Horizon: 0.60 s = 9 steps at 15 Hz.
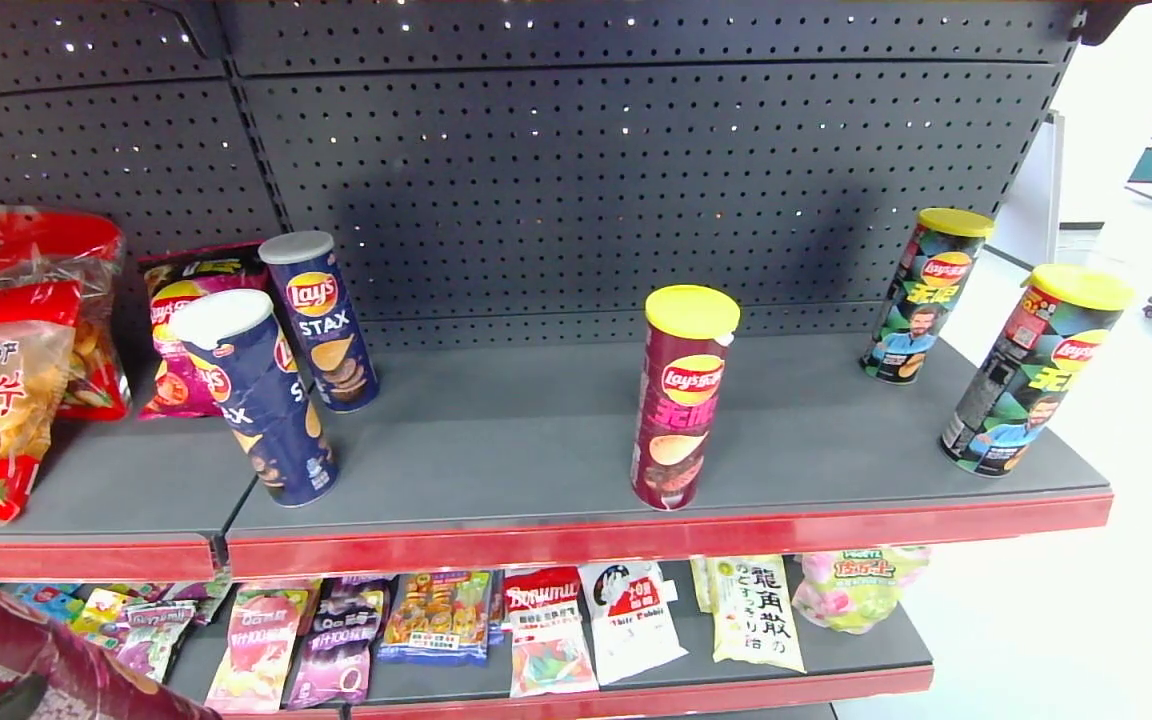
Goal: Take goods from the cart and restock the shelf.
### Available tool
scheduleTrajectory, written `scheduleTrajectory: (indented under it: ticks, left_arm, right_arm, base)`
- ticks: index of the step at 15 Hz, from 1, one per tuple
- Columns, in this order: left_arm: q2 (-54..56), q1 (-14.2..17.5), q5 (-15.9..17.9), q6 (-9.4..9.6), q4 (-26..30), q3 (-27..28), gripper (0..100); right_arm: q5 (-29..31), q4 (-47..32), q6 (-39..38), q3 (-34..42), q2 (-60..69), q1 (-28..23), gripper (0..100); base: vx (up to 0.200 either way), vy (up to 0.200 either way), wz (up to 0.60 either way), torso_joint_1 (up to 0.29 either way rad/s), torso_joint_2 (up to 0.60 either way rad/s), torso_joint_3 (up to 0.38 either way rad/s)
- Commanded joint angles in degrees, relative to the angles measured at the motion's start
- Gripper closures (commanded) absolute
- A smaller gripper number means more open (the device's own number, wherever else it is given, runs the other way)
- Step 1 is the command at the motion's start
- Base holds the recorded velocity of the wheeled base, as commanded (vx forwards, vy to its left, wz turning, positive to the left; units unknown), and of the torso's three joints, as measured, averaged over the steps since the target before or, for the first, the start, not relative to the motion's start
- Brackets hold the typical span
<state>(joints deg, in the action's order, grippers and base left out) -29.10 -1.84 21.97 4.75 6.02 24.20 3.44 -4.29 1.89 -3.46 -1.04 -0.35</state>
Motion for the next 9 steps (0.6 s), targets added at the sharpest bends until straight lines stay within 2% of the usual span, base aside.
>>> scheduleTrajectory:
  ticks: [1,3,5,7,9]
  left_arm:
    - [0.5,0.0,0.0,-0.01,0.0,-0.1,100]
    - [1.6,0.0,0.0,-0.01,0.0,-0.7,100]
    - [3.7,0.0,0.0,-0.01,0.0,-2.3,100]
    - [5.3,0.0,-0.2,-0.1,0.0,-3.0,100]
    - [5.3,0.1,-0.3,-1.5,0.0,-2.3,100]
  right_arm:
    - [1.0,0.1,0.1,0.0,-1.1,-0.3,0]
    - [1.3,0.1,0.2,0.0,0.4,0.6,0]
    - [-5.2,0.9,-0.6,0.7,0.9,0.5,0]
    - [-5.6,3.1,0.0,2.7,0.9,0.5,0]
    - [-5.3,4.4,-1.5,3.5,0.9,0.5,0]
  base:
    - [0.0,0.0,0.0,0.0,0.0,0.0]
    - [0.0,0.0,0.0,0.0,0.0,0.0]
    - [0.0,0.0,0.0,0.0,0.0,0.0]
    - [0.0,0.0,0.0,0.0,0.0,0.0]
    - [0.0,0.0,0.0,0.0,0.0,0.0]
